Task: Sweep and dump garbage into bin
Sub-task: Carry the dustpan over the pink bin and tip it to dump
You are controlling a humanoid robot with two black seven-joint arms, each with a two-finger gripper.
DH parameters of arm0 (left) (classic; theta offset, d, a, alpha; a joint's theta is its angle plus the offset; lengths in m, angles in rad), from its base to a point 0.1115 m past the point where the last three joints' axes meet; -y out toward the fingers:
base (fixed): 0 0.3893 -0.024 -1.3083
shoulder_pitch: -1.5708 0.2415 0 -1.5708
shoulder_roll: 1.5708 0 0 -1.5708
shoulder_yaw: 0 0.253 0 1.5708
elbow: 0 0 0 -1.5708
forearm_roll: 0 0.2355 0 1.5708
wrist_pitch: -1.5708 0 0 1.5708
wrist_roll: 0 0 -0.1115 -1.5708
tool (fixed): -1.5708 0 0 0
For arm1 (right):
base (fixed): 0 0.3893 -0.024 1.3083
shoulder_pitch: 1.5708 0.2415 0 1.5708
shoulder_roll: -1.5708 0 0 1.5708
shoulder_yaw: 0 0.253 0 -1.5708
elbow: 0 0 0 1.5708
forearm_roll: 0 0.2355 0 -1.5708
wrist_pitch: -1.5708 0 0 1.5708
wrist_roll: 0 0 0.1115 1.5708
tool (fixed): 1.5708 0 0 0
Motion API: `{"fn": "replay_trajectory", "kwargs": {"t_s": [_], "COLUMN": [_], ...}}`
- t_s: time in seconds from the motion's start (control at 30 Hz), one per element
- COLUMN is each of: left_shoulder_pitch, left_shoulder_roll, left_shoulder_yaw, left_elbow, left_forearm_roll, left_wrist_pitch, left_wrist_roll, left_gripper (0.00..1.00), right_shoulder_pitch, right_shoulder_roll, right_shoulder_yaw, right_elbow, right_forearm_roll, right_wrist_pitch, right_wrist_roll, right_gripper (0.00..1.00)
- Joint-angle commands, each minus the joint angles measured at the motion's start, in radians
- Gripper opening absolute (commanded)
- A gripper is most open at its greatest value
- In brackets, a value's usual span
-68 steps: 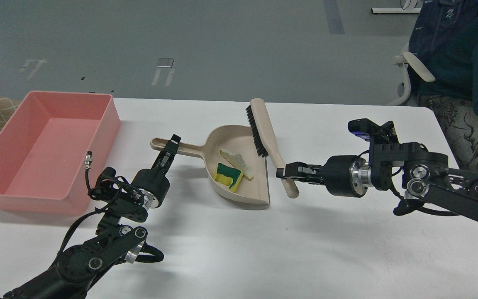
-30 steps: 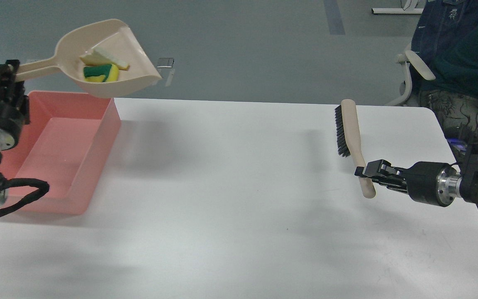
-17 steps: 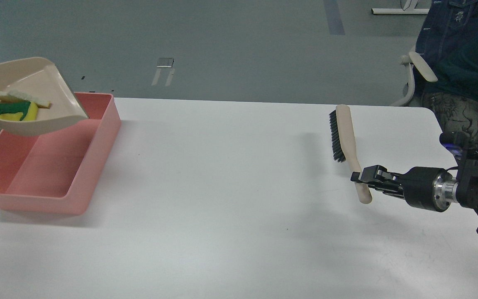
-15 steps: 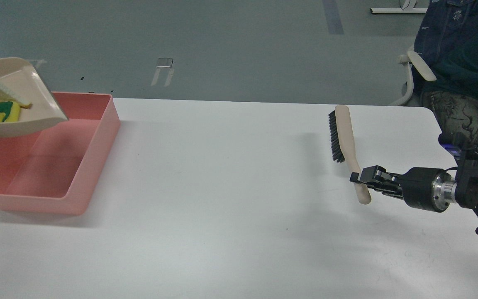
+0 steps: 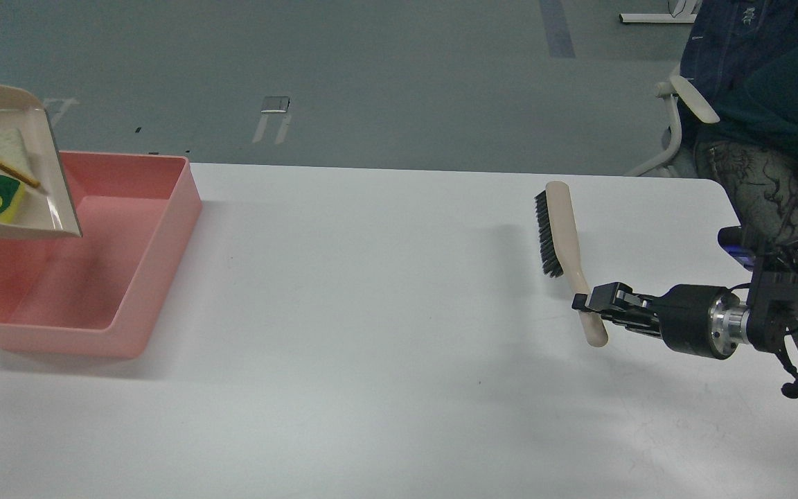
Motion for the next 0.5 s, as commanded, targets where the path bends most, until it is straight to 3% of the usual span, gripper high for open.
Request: {"fn": "replay_trajectory", "kwargs": {"t_s": [0.0,0.27,0.47], "left_shoulder_pitch": [-0.002,-0.011,-0.037], "left_shoulder_roll": [0.002,0.057,0.181], "left_shoulder_yaw": [0.007,0.009,0.004], "left_elbow": [0.016,0.03,0.027], "left_forearm_roll": [0.087,0.25,0.236], "left_wrist_pitch": [0.027,0.122,0.127], "left_wrist_roll": [-0.015,-0.046,-0.055], "left_gripper": [0.0,0.0,0.0], "right_shoulder_pitch": [-0.002,-0.002,-0.002], "right_shoulder_roll": [0.0,0.0,0.0], "right_shoulder_yaw": [-0.001,-0.001,-0.002], "right_elbow": [0.006,0.01,0.013], "right_forearm_roll": [0.0,-0.002,-0.006], "right_wrist_pitch": [-0.001,-0.001,-0.001], "right_wrist_roll": [0.0,0.0,0.0], "right_gripper": [0.0,0.0,0.0]}}
